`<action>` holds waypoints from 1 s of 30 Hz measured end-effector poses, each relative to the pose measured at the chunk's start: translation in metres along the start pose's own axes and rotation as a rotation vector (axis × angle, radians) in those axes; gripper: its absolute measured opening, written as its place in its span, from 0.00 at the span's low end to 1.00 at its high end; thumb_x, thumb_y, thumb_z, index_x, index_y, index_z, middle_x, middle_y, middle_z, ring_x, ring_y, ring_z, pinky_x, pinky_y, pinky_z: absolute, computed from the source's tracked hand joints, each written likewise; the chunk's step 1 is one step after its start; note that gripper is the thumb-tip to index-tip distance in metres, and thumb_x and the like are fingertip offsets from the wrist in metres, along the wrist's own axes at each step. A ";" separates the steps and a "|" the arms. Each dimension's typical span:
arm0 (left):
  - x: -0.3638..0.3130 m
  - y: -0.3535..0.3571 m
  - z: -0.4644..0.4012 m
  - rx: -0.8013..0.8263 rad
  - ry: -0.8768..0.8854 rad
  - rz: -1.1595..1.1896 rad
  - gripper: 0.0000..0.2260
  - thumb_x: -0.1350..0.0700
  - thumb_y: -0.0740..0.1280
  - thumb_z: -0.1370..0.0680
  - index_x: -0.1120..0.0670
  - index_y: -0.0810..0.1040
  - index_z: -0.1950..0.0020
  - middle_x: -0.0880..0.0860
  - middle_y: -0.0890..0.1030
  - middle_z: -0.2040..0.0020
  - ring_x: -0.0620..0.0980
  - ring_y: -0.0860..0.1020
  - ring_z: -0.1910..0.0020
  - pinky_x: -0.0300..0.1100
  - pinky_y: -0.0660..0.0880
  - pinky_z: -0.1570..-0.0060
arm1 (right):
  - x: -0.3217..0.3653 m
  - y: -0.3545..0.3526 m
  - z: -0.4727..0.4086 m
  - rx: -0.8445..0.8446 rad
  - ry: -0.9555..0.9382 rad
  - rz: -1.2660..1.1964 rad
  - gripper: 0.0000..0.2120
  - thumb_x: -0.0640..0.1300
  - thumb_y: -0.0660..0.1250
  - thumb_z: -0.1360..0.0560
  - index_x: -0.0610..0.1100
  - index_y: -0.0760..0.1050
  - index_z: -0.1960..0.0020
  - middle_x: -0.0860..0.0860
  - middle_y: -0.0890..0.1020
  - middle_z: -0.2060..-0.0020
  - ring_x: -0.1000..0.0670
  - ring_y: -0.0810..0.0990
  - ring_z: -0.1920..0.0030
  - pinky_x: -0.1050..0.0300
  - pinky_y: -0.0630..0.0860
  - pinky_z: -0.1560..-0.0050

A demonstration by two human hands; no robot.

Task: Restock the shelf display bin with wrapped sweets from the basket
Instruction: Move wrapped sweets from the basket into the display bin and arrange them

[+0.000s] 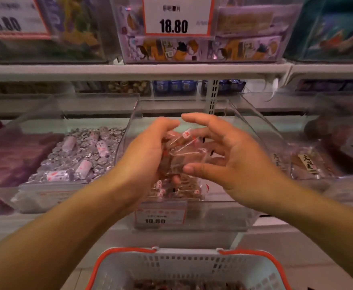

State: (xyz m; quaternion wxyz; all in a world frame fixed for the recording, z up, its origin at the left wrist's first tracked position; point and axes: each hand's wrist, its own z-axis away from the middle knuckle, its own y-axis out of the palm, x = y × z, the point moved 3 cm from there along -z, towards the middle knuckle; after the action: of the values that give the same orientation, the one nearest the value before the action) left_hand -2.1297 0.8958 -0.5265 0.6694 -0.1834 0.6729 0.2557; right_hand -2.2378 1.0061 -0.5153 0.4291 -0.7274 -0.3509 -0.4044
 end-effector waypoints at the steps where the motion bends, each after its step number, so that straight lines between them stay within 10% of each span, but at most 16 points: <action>1: 0.002 -0.001 -0.002 -0.017 0.003 -0.001 0.17 0.43 0.63 0.28 0.53 0.85 0.53 0.61 0.85 0.53 0.54 0.79 0.66 0.44 0.72 0.73 | -0.002 0.001 0.000 0.003 -0.013 0.007 0.35 0.32 0.75 0.31 0.59 0.71 0.31 0.58 0.81 0.47 0.55 0.84 0.48 0.59 0.81 0.47; 7: 0.013 -0.002 -0.003 -0.090 0.014 -0.037 0.10 0.47 0.73 0.30 0.52 0.83 0.55 0.58 0.86 0.56 0.51 0.80 0.66 0.41 0.73 0.71 | -0.011 0.004 -0.003 -0.012 -0.028 0.127 0.38 0.37 0.76 0.29 0.66 0.67 0.29 0.61 0.74 0.36 0.56 0.79 0.39 0.55 0.78 0.39; 21: 0.014 0.008 0.008 -0.157 0.012 0.144 0.02 0.56 0.67 0.21 0.52 0.79 0.54 0.56 0.85 0.61 0.49 0.83 0.64 0.39 0.76 0.70 | -0.012 0.004 -0.003 -0.101 -0.009 0.161 0.34 0.44 0.80 0.34 0.57 0.72 0.33 0.57 0.81 0.51 0.56 0.82 0.47 0.53 0.80 0.45; 30: 0.014 0.005 0.006 -0.210 -0.018 0.274 0.18 0.49 0.55 0.16 0.60 0.78 0.42 0.60 0.85 0.50 0.54 0.82 0.53 0.47 0.73 0.57 | -0.012 0.005 -0.002 -0.020 -0.019 0.206 0.27 0.42 0.71 0.24 0.50 0.69 0.27 0.58 0.79 0.37 0.62 0.77 0.38 0.56 0.74 0.34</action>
State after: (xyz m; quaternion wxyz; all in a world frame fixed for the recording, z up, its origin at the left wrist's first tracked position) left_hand -2.1284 0.9040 -0.5395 0.6117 -0.1566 0.6551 0.4149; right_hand -2.2392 1.0000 -0.5268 0.4579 -0.7677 -0.2743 -0.3547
